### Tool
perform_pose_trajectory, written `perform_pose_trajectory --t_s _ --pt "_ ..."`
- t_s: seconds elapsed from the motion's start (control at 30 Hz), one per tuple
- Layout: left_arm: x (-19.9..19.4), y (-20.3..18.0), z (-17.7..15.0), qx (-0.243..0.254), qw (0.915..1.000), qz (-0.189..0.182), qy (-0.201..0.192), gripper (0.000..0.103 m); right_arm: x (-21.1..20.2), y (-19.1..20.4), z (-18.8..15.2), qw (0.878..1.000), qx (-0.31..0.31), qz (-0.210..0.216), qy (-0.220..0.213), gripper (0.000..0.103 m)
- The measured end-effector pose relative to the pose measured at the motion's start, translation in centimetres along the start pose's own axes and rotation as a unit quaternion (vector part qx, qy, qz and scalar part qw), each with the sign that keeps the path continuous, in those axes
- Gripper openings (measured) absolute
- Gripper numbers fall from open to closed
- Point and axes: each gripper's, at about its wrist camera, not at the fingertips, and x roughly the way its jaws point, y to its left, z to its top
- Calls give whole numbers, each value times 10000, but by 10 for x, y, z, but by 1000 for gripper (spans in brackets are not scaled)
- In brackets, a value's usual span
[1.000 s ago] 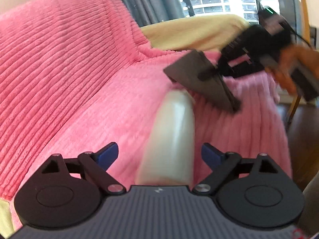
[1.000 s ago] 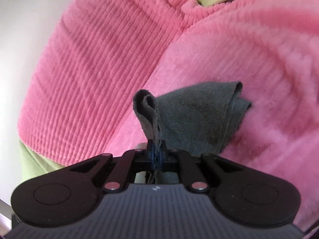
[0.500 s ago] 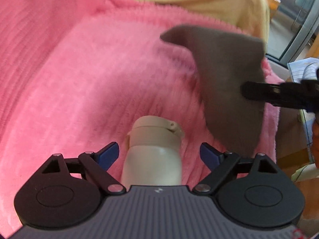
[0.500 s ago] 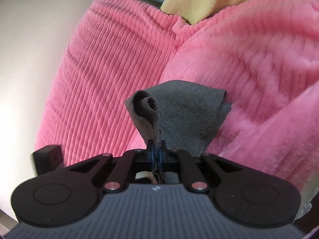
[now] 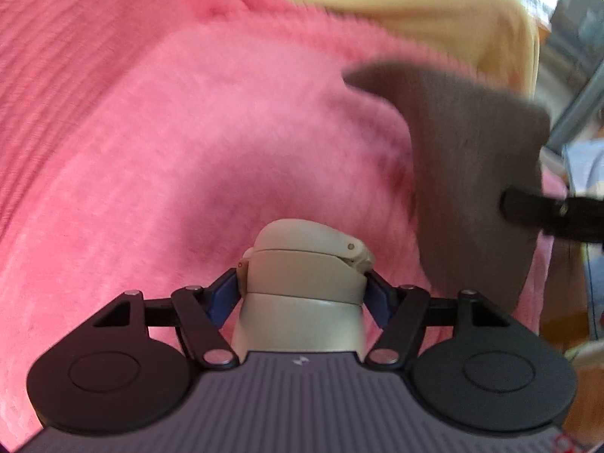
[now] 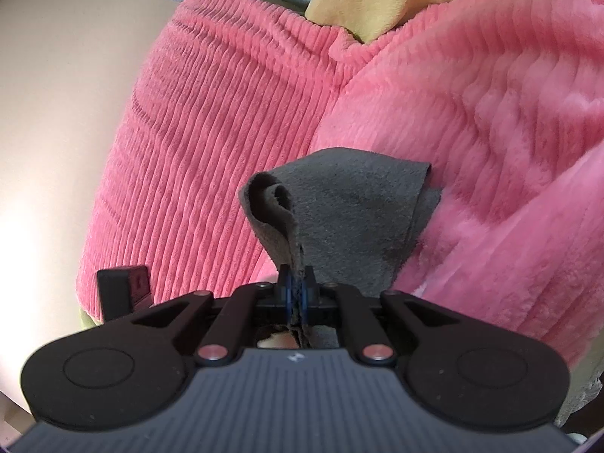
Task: Clean container
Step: 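Rotate the bottle upright with the left gripper while the right gripper withdraws the cloth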
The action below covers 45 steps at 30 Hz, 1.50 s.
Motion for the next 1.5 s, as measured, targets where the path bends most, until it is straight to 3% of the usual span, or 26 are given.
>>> perform_pose_trajectory --t_s 0.13,0.3,0.53,0.77,0.93,1.0,1.07,1.17,1.33,1.4,1.5 --pt "-47 11 -26 -271 9947 168 -978 69 2 8 -2 9999 -135 -15 50 4" --pt "-100 14 -78 -489 9742 589 -2125 70 6 21 -5 9992 -374 -44 159 5" --pt "-153 -9 -145 -319 9498 968 -2957 70 13 57 -20 9946 -905 71 497 5" --pt "-174 -26 -185 -200 9430 1182 -3105 70 12 123 -45 9749 -1750 787 1127 5" --pt "-176 -28 -202 -271 9431 1111 -3121 70 4 173 -62 9590 -2030 1533 1248 1" --pt "-174 -29 -206 -268 9448 1075 -3084 68 11 193 -70 9532 -2210 1526 1387 0" --pt "-173 -29 -209 -285 9431 1126 -3114 68 20 200 -78 9492 -2617 1044 1403 0" --pt "-175 -23 -215 -379 9418 1094 -3157 68 37 171 -78 9620 -2133 236 1687 3" --pt "-174 -15 -221 -373 9441 1110 -3082 70 1 143 -81 9781 -1310 -208 1605 9" --pt "-173 -12 -221 -351 9466 1078 -3019 70 -15 142 -94 9757 -1345 -411 1680 23" --pt "-173 -10 -221 -265 9513 996 -2904 70 -21 143 -123 9609 -1798 -691 1991 26"
